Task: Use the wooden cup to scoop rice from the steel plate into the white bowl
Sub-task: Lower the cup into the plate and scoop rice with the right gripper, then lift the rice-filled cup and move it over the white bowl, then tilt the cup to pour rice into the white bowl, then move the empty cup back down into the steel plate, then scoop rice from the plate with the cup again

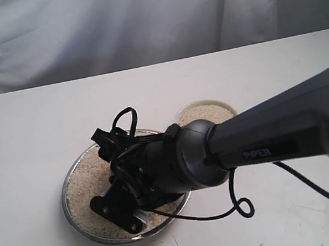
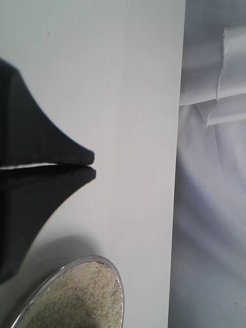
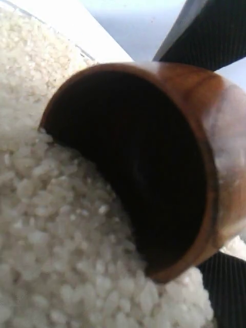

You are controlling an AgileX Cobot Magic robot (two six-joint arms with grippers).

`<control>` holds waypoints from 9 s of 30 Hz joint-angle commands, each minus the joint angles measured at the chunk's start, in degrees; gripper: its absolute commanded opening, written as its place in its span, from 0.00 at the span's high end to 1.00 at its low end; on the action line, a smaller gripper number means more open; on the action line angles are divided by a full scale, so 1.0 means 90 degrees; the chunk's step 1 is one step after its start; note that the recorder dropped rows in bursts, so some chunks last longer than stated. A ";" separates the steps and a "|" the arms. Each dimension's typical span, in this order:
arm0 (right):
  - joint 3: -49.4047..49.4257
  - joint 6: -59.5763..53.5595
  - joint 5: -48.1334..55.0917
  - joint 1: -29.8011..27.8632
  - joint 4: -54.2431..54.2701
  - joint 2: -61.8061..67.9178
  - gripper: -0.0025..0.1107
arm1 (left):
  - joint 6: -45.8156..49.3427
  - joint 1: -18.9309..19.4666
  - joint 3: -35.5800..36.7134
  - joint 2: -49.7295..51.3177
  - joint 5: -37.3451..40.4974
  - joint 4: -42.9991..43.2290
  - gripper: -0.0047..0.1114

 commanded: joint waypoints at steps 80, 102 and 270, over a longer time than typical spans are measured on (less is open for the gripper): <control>-0.1259 -0.2859 0.1391 -0.3023 0.5309 -0.1507 0.98 | -0.0001 -0.0017 0.0031 -0.0026 -0.0090 0.0007 0.96; -0.1231 -0.2619 0.1760 -0.2426 0.3138 -0.0657 0.98 | -0.0001 -0.0017 0.0031 -0.0026 -0.0090 0.0007 0.96; -0.1420 -0.1623 0.0158 -0.0053 0.2739 0.0867 0.98 | -0.0001 -0.0017 0.0031 -0.0026 -0.0090 0.0007 0.96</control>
